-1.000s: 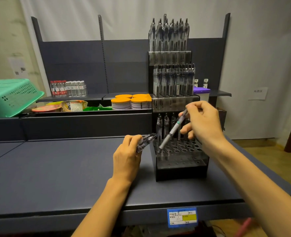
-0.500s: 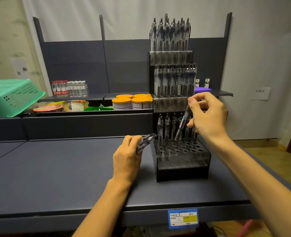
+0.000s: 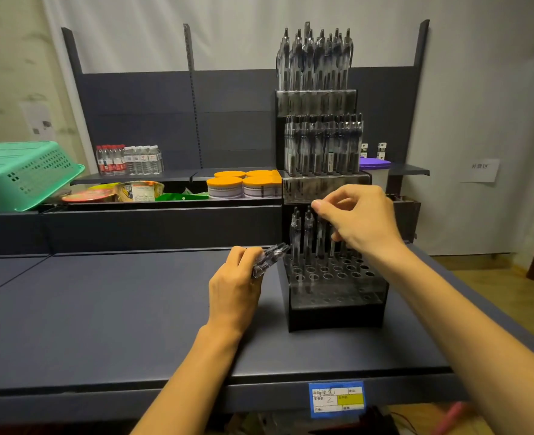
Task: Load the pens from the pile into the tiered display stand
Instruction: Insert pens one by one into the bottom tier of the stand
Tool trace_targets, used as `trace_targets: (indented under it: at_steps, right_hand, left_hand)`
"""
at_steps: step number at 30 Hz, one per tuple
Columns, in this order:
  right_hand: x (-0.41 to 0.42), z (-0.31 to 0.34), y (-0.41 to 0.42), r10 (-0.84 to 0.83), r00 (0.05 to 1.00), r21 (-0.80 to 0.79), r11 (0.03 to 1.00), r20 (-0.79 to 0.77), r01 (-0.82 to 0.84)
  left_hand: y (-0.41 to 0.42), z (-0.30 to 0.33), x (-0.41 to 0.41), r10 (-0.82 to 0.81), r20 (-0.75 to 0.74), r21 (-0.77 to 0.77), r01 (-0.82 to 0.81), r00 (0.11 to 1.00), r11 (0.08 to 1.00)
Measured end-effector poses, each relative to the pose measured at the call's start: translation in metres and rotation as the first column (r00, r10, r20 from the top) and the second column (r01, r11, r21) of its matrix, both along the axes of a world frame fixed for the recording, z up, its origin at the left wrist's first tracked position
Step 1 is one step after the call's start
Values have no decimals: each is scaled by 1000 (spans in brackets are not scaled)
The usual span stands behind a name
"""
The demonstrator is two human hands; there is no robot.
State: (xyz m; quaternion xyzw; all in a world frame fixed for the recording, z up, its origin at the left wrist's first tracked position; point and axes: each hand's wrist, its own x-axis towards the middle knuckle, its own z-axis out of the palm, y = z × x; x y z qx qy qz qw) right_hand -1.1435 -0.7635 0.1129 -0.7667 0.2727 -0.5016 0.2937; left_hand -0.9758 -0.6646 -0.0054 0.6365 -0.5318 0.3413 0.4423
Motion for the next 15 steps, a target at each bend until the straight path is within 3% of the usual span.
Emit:
trace_targets:
  at_steps: [4,8,15]
  right_hand:
    - [2,-5,-5,-70,997,3,998,-34,70]
    - [3,-9,-13,-116,977,-33,993,-181,112]
    - [1,-14,-6,-107,983,-61,993,-151,99]
  left_hand:
    - [1,0,-1,-6,15,4,6,1000,1000]
    - [1,0,0,-4,21,9,3,1000,1000]
    - [0,1,-1,-10,34,1,10,999,1000]
